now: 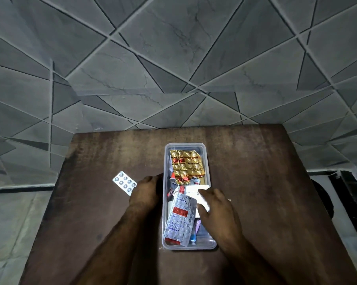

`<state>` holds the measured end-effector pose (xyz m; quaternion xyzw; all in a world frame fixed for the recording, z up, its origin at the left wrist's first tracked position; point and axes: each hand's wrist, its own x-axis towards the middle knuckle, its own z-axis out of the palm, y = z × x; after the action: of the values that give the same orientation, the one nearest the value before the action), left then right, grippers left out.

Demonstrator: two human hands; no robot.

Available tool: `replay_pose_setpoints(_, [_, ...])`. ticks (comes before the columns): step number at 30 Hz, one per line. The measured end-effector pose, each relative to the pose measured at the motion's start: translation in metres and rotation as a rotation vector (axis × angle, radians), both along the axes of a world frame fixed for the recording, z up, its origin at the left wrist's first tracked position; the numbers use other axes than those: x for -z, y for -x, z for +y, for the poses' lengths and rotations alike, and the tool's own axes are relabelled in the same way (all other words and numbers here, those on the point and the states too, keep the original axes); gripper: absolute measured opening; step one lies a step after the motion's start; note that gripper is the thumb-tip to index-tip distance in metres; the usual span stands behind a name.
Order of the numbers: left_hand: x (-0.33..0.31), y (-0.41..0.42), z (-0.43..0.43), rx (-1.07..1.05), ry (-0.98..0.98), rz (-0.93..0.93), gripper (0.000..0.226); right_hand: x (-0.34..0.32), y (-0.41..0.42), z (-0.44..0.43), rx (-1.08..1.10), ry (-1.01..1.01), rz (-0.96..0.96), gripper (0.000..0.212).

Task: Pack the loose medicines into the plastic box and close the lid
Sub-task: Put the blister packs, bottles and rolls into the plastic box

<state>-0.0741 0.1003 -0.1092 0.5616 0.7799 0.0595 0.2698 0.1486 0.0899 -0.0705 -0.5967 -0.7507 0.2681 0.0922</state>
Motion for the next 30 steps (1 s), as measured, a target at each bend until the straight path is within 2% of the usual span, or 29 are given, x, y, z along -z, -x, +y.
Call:
replay_pose_setpoints(4, [0.004,-0.001,0.005,0.030,0.001,0.117,0.045,0.000,0.003,0.003,-0.133,0.063,-0.168,0.040])
replay_pose_setpoints(10, [-0.001,0.003,0.005,-0.086,-0.081,0.079,0.021,0.002,0.002,0.007,-0.152,0.058,-0.180,0.036])
replay_pose_setpoints(14, [-0.008,0.013,-0.001,-0.271,-0.222,-0.004,0.020,0.005,0.001,0.009,-0.165,0.040,-0.155,0.036])
replay_pose_setpoints(17, [-0.017,0.021,-0.011,-0.473,-0.280,-0.170,0.017,0.008,-0.003,0.011,-0.159,0.052,-0.074,0.040])
replay_pose_setpoints(20, [-0.025,0.025,-0.019,-0.643,-0.274,-0.504,0.005,0.010,-0.008,0.012,-0.062,0.076,0.097,0.040])
replay_pose_setpoints(22, [-0.035,0.022,-0.025,-0.702,-0.276,-0.665,0.005,0.007,-0.012,0.014,0.043,0.061,0.177,0.037])
replay_pose_setpoints(26, [-0.056,-0.001,-0.035,-0.659,-0.183,-0.905,0.009,0.002,-0.016,0.017,0.163,0.048,0.291,0.030])
replay_pose_setpoints(30, [-0.064,-0.034,-0.043,-0.542,-0.049,-0.993,0.008,0.002,-0.017,0.017,0.228,0.077,0.374,0.025])
